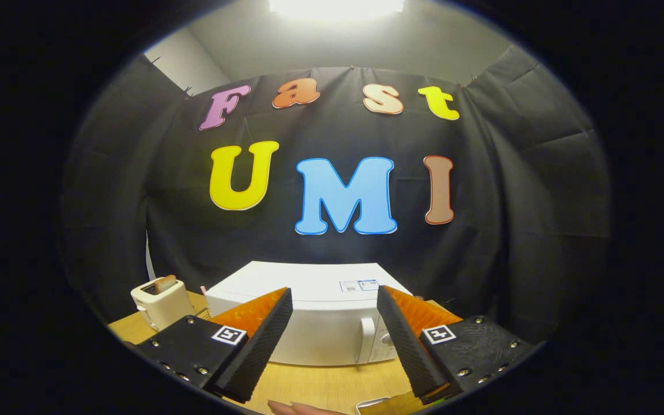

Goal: Open the microwave, put the food inside, and close the microwave door.

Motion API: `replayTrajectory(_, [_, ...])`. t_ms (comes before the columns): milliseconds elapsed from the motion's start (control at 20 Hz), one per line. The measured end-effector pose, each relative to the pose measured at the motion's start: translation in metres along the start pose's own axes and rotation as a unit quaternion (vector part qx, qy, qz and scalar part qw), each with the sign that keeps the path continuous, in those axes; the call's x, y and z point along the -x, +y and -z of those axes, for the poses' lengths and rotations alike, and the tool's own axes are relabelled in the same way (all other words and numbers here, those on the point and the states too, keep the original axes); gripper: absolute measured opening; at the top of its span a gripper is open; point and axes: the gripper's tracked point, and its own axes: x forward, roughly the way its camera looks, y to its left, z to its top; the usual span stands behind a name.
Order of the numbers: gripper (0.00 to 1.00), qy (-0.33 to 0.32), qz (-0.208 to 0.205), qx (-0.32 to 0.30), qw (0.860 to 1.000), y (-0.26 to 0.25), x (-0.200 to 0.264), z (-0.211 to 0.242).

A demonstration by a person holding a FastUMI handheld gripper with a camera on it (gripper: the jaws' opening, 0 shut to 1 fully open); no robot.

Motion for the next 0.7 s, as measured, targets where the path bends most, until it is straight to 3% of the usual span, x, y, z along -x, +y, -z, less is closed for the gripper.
replayTrajectory(450, [0.96,0.022,0.015,-0.007,1.0,-0.034,-0.068,0.075])
replayTrajectory(700, [0.89,0.059,0.023,-0.025,0.998,-0.048,-0.102,0.125])
